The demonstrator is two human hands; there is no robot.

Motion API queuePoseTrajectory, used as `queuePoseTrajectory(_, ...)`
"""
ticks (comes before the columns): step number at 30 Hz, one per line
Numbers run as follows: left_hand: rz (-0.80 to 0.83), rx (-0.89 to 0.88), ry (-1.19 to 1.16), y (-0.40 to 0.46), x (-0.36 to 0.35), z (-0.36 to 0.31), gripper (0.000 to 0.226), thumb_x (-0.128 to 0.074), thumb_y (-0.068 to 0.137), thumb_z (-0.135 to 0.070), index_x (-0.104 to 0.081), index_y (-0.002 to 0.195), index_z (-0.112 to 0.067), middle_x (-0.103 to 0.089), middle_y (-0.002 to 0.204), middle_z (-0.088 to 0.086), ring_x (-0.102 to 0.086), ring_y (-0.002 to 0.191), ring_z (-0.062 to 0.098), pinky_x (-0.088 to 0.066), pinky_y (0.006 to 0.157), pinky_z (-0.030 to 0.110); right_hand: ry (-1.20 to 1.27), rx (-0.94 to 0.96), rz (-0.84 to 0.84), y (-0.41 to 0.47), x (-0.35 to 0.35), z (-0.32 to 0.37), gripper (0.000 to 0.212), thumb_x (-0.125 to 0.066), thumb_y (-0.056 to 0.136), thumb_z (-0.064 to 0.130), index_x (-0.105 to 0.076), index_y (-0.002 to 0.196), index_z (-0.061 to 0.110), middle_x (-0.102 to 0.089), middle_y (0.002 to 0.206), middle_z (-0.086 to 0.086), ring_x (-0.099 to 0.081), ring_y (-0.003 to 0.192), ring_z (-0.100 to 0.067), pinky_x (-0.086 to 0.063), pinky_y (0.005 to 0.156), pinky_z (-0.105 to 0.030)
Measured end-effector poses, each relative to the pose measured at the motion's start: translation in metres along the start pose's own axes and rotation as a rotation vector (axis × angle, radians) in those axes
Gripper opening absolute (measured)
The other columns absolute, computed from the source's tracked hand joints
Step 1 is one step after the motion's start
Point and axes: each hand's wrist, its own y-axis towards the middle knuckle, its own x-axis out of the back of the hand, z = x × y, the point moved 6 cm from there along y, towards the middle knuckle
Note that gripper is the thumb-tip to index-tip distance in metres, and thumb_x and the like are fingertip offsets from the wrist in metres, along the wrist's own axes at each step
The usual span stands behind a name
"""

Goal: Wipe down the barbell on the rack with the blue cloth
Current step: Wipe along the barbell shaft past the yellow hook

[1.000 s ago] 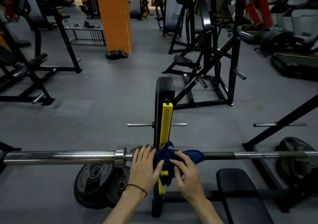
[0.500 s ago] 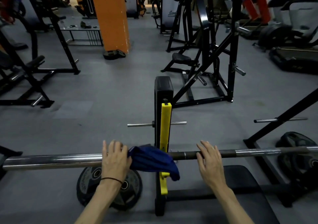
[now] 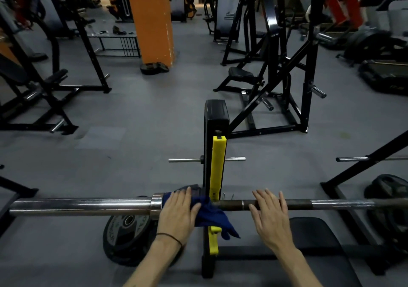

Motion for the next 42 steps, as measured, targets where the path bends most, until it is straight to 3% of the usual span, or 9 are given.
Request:
queuePoseTrajectory(4, 0.031, 0.199, 0.041, 0.015, -0.005, -0.014, 0.069, -0.020, 0.105, -0.048, -0.072, 0.116, -0.004, -0.071, 0.112, 0.015, -0.064, 0.107, 0.033, -0.039, 0.111, 0.046, -0.002, -0.008, 0.009, 0.000, -0.001, 0.002, 0.051, -0.036, 0.104, 0.044, -0.064, 0.132, 0.013, -0.065, 0.131, -0.003, -0.054, 0.131, -0.024, -0.024, 0.121, -0.052)
queuePoseTrajectory(11, -0.018, -0.012, 0.041, 0.010, -0.005, -0.011, 0.050, -0.023, 0.106, -0.049, -0.057, 0.082, -0.021, -0.053, 0.076, 0.001, -0.052, 0.070, 0.024, -0.045, 0.073, 0.039, -0.007, 0.042, -0.031, -0.001, 0.002, -0.002, 0.042, -0.038, 0.104, 0.044, -0.065, 0.122, 0.018, -0.062, 0.107, 0.003, -0.061, 0.105, -0.022, -0.027, 0.119, -0.045)
queuePoseTrajectory(16, -0.110, 0.153, 0.035, 0.011, 0.004, -0.018, 0.048, -0.029, 0.104, -0.043, -0.060, 0.078, -0.018, -0.056, 0.074, 0.004, -0.052, 0.071, 0.026, -0.045, 0.076, 0.043, -0.043, 0.035, -0.043, 0.000, -0.003, 0.002, 0.048, -0.042, 0.101, 0.052, -0.067, 0.116, 0.014, -0.063, 0.105, 0.000, -0.059, 0.102, -0.023, -0.035, 0.112, -0.054)
queuePoseTrajectory(23, -0.080, -0.032, 0.042, 0.010, -0.003, -0.017, 0.040, -0.033, 0.101, -0.046, -0.057, 0.081, -0.022, -0.054, 0.075, -0.002, -0.052, 0.070, 0.020, -0.049, 0.072, 0.037, -0.086, 0.220, -0.121, 0.024, -0.007, 0.031, 0.041, -0.044, 0.102, 0.048, -0.064, 0.084, 0.017, -0.057, 0.075, -0.001, -0.051, 0.065, -0.022, -0.039, 0.062, -0.037)
queuePoseTrajectory(27, -0.041, 0.025, 0.137, 0.005, 0.000, 0.003, 0.049, -0.024, 0.105, -0.046, -0.056, 0.080, -0.019, -0.052, 0.075, 0.003, -0.048, 0.071, 0.023, -0.046, 0.075, 0.039, -0.100, 0.188, -0.188, 0.033, -0.002, 0.033, 0.051, -0.034, 0.109, 0.035, -0.061, 0.068, 0.019, -0.056, 0.060, 0.000, -0.052, 0.050, -0.022, -0.040, 0.051, -0.035)
queuePoseTrajectory(32, 0.015, 0.081, -0.022, 0.013, -0.002, -0.051, 0.043, -0.027, 0.101, -0.044, -0.062, 0.092, -0.020, -0.058, 0.089, -0.001, -0.056, 0.086, 0.021, -0.050, 0.095, 0.042, -0.263, 0.090, 0.209, 0.054, -0.009, 0.031, 0.051, -0.036, 0.106, 0.029, -0.062, 0.063, 0.018, -0.056, 0.050, 0.002, -0.052, 0.038, -0.021, -0.035, 0.038, -0.029)
queuePoseTrajectory(37, 0.006, -0.096, 0.037, -0.002, 0.001, -0.018, 0.044, -0.035, 0.101, -0.042, -0.068, 0.109, -0.015, -0.062, 0.092, -0.001, -0.059, 0.085, 0.020, -0.055, 0.089, 0.039, -0.125, 0.061, 0.854, 0.079, -0.027, 0.026, 0.015, -0.050, 0.100, 0.023, -0.064, 0.099, 0.017, -0.070, 0.102, -0.007, -0.067, 0.094, -0.030, -0.054, 0.079, -0.039)
queuePoseTrajectory(40, 0.050, -0.014, 0.136, -0.009, 0.009, 0.005, 0.043, -0.034, 0.100, -0.045, -0.065, 0.099, -0.015, -0.058, 0.086, 0.003, -0.055, 0.081, 0.024, -0.054, 0.085, 0.041, -0.281, 0.208, 0.613, 0.069, -0.021, 0.026, 0.024, -0.049, 0.101, 0.022, -0.063, 0.119, 0.015, -0.069, 0.092, -0.008, -0.068, 0.079, -0.030, -0.051, 0.060, -0.038)
queuePoseTrajectory(42, 0.077, 0.115, 0.117, 0.005, 0.013, -0.004, 0.055, -0.026, 0.101, -0.052, -0.063, 0.087, -0.015, -0.057, 0.081, 0.006, -0.054, 0.078, 0.026, -0.050, 0.082, 0.042, -0.249, 0.225, 0.356, 0.053, -0.015, 0.027, 0.039, -0.035, 0.105, 0.025, -0.072, 0.108, 0.016, -0.065, 0.073, -0.001, -0.062, 0.058, -0.025, -0.045, 0.045, -0.034)
